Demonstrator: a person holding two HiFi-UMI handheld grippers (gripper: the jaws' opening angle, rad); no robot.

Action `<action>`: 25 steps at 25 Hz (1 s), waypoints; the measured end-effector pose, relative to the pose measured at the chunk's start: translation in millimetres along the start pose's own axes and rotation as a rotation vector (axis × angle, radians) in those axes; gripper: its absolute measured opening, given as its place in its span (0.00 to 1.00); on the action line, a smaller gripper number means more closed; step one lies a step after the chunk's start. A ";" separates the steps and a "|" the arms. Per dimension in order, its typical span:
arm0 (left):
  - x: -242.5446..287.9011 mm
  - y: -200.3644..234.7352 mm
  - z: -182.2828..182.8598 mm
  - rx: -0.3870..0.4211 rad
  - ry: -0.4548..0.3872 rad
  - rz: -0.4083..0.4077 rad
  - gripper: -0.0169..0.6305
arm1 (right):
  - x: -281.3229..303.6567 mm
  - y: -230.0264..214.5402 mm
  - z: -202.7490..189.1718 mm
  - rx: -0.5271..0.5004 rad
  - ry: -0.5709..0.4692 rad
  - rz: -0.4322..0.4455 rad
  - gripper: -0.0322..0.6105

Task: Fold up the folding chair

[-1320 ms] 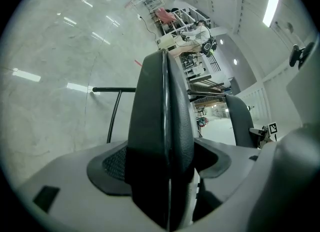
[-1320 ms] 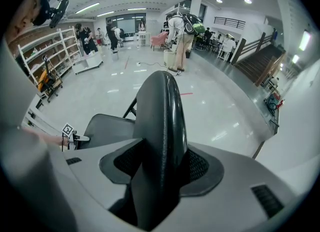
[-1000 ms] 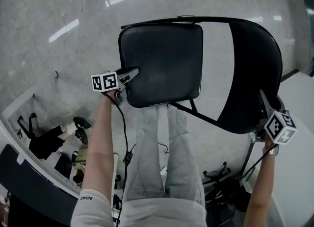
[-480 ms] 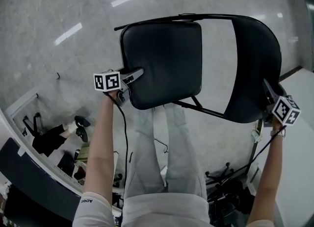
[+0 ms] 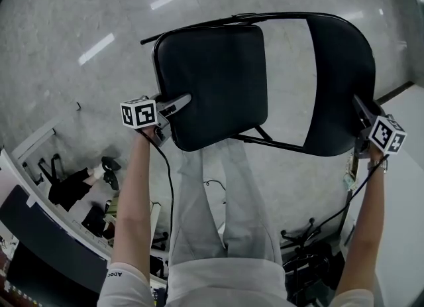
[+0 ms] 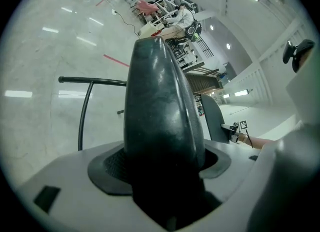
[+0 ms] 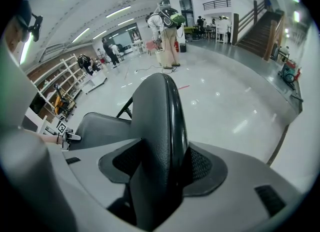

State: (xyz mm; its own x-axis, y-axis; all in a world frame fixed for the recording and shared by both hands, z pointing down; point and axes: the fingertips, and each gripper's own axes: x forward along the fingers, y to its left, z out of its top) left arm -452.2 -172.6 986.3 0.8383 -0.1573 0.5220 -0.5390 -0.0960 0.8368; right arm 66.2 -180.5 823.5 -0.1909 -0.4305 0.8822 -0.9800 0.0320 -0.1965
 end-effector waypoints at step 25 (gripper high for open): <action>76.0 -102.3 -1.6 -0.036 0.122 0.424 0.52 | -59.6 -53.2 24.0 0.012 0.016 -0.099 0.42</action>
State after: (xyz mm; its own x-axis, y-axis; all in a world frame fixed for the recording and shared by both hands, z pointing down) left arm -333.2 -173.2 940.6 0.5481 -0.0585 0.8344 -0.8362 -0.0135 0.5483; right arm 131.0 -178.2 771.0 -0.0942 -0.4164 0.9043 -0.9934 -0.0205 -0.1129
